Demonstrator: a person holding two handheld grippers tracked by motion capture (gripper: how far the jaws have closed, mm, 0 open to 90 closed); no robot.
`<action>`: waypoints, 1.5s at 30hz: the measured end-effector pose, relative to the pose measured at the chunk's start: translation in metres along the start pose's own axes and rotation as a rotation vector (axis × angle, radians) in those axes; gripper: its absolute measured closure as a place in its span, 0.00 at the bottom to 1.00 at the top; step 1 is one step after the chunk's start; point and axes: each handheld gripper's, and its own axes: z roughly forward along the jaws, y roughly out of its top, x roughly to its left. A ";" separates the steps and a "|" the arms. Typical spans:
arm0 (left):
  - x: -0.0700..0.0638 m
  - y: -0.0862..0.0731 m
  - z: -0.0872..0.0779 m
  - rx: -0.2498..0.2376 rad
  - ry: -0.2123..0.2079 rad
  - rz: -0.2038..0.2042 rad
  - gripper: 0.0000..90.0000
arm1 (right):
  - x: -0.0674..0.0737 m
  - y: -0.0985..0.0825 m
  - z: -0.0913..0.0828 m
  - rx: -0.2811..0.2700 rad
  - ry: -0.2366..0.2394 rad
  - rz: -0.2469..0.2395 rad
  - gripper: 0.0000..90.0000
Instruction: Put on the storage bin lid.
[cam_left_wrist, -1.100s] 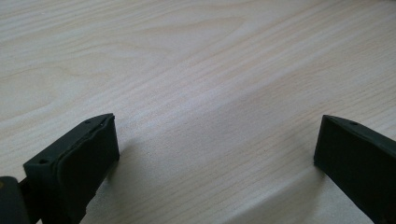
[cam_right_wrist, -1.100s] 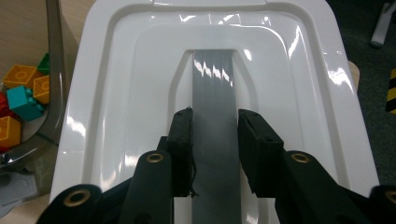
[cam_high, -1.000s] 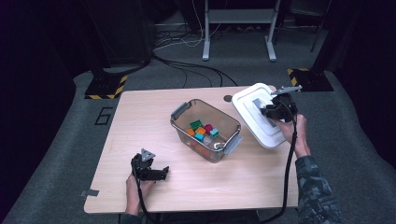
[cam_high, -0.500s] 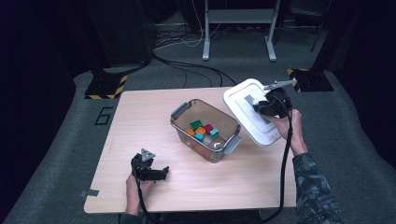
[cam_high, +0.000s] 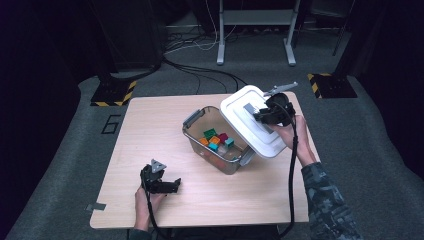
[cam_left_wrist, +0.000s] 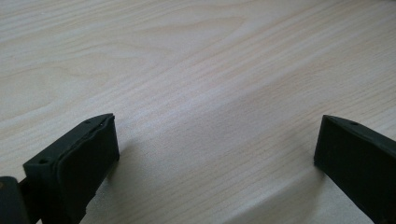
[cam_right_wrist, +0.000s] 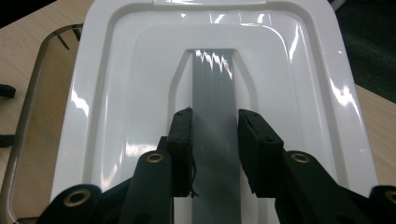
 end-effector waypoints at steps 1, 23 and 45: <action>0.000 0.000 0.000 0.000 0.001 0.000 0.00 | 0.003 0.002 0.001 0.004 0.005 -0.001 0.75; 0.000 0.000 0.000 0.003 -0.003 -0.005 0.00 | 0.057 0.030 0.055 0.072 0.110 -0.080 0.75; 0.000 0.000 0.000 0.000 -0.002 -0.004 0.00 | 0.081 0.034 0.099 0.153 0.125 -0.105 0.74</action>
